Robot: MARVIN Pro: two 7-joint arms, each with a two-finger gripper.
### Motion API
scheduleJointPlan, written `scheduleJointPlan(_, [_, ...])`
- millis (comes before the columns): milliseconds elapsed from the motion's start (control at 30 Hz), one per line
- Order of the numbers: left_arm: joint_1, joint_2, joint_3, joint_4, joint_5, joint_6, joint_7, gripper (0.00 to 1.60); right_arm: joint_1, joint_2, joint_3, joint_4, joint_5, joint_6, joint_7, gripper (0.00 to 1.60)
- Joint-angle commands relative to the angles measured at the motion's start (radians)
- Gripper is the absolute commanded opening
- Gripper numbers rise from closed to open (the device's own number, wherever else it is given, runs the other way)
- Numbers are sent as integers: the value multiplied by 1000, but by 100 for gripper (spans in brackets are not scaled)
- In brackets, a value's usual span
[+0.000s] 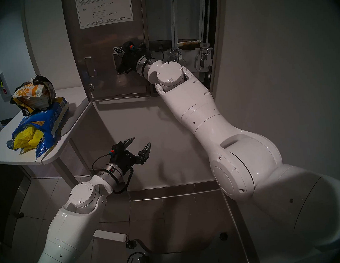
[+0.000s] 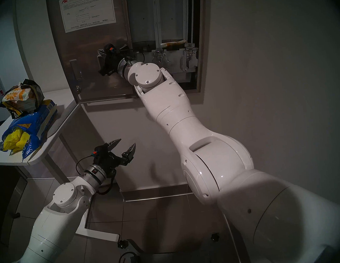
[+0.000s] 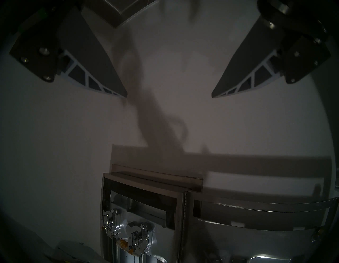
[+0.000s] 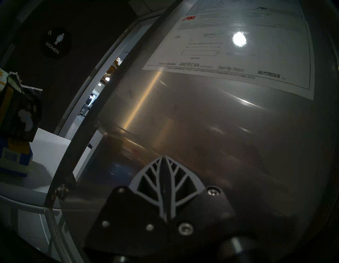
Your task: Open the dispenser door, put the pads inside, close the door
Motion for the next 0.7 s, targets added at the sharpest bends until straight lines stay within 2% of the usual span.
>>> scheduleJointPlan(0, [-26,1,-13,-28,2,-12,2,160,94,31,39,87,-16,-15,-69,0])
scheduleJointPlan(133, [-26,1,-14,-28,3,-13,2,160,81,49,49,66,-7,-55,-48,0])
scheduleJointPlan(267, [-26,1,-14,-28,3,-12,2,160,43,68,65,0,16,-87,-5,0])
scheduleJointPlan(367, [-26,1,-14,-28,3,-12,1,160,2,78,82,-67,54,-116,60,0])
scheduleJointPlan(667, [-26,0,-14,-27,2,-11,0,160,-92,101,124,-180,152,-164,210,0])
